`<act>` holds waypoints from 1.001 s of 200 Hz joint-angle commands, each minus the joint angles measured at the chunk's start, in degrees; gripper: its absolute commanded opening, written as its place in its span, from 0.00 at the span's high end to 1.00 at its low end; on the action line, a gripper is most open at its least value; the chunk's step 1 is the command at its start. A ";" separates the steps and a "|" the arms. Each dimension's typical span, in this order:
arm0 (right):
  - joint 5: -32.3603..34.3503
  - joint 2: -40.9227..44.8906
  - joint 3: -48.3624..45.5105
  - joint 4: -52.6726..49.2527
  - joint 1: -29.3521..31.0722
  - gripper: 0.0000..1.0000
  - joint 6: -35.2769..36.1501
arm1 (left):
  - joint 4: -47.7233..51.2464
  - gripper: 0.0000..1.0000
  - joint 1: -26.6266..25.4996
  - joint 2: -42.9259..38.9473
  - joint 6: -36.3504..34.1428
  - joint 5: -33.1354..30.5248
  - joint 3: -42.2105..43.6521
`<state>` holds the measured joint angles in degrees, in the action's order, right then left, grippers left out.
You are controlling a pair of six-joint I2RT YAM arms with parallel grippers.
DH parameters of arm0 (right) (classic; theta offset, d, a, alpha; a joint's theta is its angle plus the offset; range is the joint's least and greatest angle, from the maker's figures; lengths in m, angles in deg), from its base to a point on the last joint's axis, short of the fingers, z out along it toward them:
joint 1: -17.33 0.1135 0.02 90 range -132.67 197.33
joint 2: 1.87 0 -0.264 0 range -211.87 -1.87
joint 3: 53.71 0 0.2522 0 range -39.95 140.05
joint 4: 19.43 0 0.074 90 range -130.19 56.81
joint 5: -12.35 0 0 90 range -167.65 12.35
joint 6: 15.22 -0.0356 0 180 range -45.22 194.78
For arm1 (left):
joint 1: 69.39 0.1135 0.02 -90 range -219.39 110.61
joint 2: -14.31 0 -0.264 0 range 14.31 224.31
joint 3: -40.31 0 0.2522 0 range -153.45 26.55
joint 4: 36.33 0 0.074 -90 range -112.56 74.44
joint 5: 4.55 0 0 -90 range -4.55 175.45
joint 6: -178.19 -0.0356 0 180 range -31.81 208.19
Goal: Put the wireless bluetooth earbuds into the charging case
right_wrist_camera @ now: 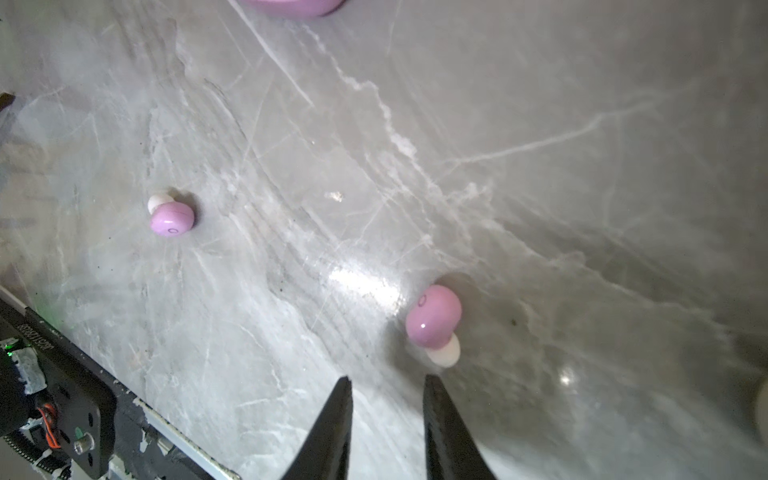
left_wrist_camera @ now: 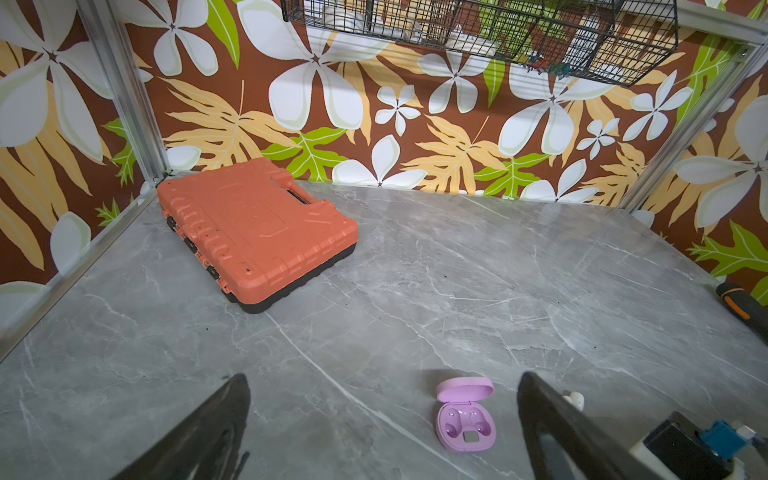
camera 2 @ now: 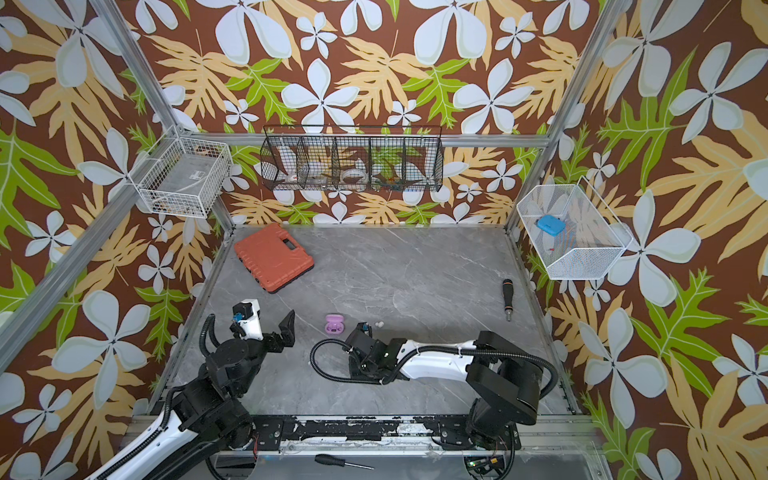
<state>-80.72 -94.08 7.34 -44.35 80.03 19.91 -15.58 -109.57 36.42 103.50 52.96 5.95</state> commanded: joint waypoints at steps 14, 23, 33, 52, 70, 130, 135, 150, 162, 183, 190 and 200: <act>-0.38 -0.92 0.09 1.25 0.05 0.70 0.24 | -1.45 0.00 0.11 0.00 -0.24 0.08 -0.06; 0.24 -1.05 0.22 0.93 -0.03 0.70 0.37 | -1.45 0.00 0.11 0.04 -0.26 0.15 -0.08; 1.16 -1.12 0.17 0.38 -0.02 0.70 0.54 | -1.44 0.00 0.11 0.12 -0.25 0.15 -0.05; 3.07 -1.55 0.76 -1.47 -0.03 0.70 0.94 | -1.45 0.00 0.11 0.21 -0.19 0.23 -0.05; 4.31 -2.14 1.22 -2.82 -0.03 0.70 1.42 | -1.45 0.00 0.11 0.22 -0.21 0.23 -0.05; 6.55 -2.36 1.67 -4.13 -0.42 0.71 2.71 | -1.46 0.00 0.11 0.39 -0.36 0.28 -0.06; 6.87 -2.48 1.84 -4.38 -0.47 0.71 2.96 | -1.47 0.00 0.11 0.39 -0.29 0.25 -0.08; 6.99 -2.63 2.10 -4.60 -0.64 0.71 3.46 | -1.58 0.00 0.11 0.48 -0.29 0.23 -0.05; 6.93 -2.72 2.53 -5.07 -0.66 0.71 4.27 | -1.47 0.00 0.11 0.43 -0.39 0.27 -0.05; 5.93 -2.29 2.57 -5.43 -0.58 0.71 5.21 | -1.46 0.00 0.12 0.39 -0.38 0.24 -0.05; 5.35 -2.07 2.55 -5.56 -0.57 0.71 5.78 | -1.51 0.00 0.11 0.31 -0.42 0.24 -0.05; 5.05 -1.94 3.03 -6.61 -0.43 0.70 6.73 | -1.53 0.00 0.11 0.22 -0.41 0.32 -0.05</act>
<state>-75.71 -96.55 9.78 -48.52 79.37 24.13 -15.58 -109.57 36.81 103.46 53.17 5.95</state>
